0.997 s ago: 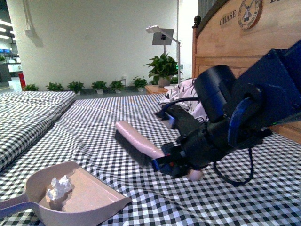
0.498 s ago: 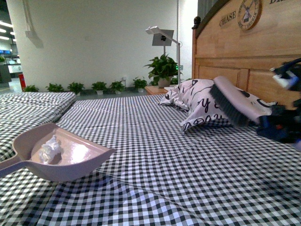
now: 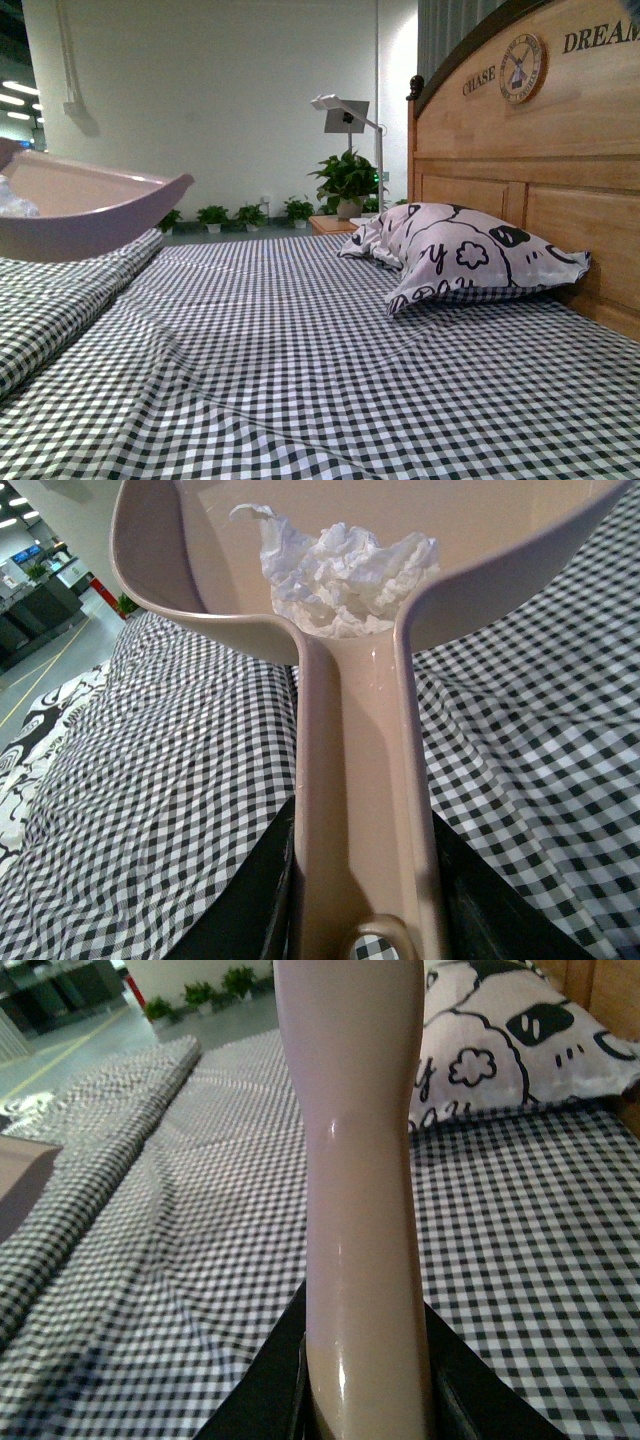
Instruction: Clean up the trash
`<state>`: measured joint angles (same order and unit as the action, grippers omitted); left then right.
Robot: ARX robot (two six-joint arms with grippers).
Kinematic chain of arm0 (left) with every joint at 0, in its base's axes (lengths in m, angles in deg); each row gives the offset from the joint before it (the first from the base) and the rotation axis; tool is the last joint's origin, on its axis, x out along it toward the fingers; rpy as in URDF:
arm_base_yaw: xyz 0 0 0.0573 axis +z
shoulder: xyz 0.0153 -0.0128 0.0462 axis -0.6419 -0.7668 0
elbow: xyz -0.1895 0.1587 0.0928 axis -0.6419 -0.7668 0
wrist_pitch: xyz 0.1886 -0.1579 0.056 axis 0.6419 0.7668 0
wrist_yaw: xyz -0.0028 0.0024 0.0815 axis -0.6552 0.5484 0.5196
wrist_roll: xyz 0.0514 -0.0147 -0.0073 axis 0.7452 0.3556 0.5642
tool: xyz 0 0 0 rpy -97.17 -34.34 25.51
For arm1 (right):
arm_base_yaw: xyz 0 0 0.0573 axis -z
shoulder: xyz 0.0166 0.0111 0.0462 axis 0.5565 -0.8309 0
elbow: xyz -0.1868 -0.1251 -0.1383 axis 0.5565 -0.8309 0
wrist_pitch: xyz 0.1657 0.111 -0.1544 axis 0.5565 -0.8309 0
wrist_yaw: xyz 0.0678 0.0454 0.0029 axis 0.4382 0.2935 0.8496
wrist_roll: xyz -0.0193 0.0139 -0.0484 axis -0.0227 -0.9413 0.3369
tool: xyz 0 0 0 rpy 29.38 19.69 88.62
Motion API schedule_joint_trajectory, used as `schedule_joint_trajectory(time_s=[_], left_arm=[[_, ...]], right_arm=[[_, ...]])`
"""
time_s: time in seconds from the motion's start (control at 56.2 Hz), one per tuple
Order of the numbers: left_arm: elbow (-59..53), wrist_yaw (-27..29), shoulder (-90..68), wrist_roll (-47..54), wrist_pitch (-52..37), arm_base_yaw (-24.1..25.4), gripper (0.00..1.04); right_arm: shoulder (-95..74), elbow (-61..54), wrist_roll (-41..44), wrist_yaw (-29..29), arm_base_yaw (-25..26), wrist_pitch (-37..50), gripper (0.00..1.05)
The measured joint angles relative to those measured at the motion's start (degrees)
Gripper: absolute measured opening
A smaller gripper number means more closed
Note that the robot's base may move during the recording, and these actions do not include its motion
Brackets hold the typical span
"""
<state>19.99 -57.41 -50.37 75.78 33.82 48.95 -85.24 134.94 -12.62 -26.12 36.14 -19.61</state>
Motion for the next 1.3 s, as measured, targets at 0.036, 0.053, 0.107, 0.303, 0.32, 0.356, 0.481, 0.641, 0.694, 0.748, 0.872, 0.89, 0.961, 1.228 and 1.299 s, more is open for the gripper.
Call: schedule_joint_trajectory(time_s=[0.036,0.053,0.107,0.303,0.32,0.356,0.481,0.641,0.694,0.748,0.872,0.89,0.961,1.228,1.299], left_arm=[[-0.6,0.2,2.4,-0.7,0.9,-0.3,0.28],[-0.7,0.3,3.0,-0.8,1.1,-0.4,0.28],[-1.3,0.7,5.9,-2.0,2.4,-0.7,0.28],[-3.8,2.3,16.2,-6.2,7.2,-2.5,0.28],[-4.1,2.5,17.4,-6.6,7.7,-2.8,0.28],[-4.6,2.8,19.1,-7.3,8.7,-3.3,0.28],[-6.7,3.1,26.4,-10.0,13.0,-5.6,0.28],[-8.7,5.6,33.1,-12.4,15.0,-7.9,0.28],[-9.1,6.2,34.7,-13.2,15.7,-8.3,0.28],[-9.8,7.1,36.0,-14.0,15.7,-8.5,0.28],[-10.5,8.5,37.4,-16.8,16.2,-8.2,0.28],[-10.6,8.7,37.5,-17.1,16.2,-8.2,0.28],[-11.1,8.9,38.8,-18.6,17.2,-8.2,0.28],[-11.9,8.3,42.1,-22.1,18.4,-8.4,0.28],[-12.0,8.3,42.1,-22.4,18.4,-8.4,0.28]], right_arm=[[1.8,-0.2,-1.0,-1.7,-0.9,-0.7,0.2],[2.2,-0.2,-1.2,-2.1,-1.2,-0.8,0.2],[4.3,-0.7,-2.3,-4.4,-2.5,-1.4,0.2],[11.6,-3.0,-4.2,-13.9,-9.1,-4.5,0.2],[12.3,-3.3,-4.2,-14.6,-9.9,-4.9,0.2],[13.4,-3.7,-4.1,-16.4,-11.1,-5.3,0.2],[17.5,-5.4,-1.9,-23.9,-16.4,-6.2,0.2],[21.4,-7.0,1.4,-32.5,-21.5,-7.1,0.2],[22.6,-7.4,2.1,-34.2,-22.3,-7.6,0.2],[23.6,-7.4,2.6,-34.9,-22.5,-8.0,0.2],[24.7,-7.8,3.9,-36.1,-22.6,-8.7,0.2],[24.8,-7.8,3.9,-36.2,-22.6,-8.8,0.2],[25.0,-8.2,4.2,-36.4,-22.4,-9.2,0.2],[25.7,-8.6,5.4,-37.3,-20.8,-11.0,0.2],[25.7,-8.6,5.6,-37.3,-20.8,-11.0,0.2]])
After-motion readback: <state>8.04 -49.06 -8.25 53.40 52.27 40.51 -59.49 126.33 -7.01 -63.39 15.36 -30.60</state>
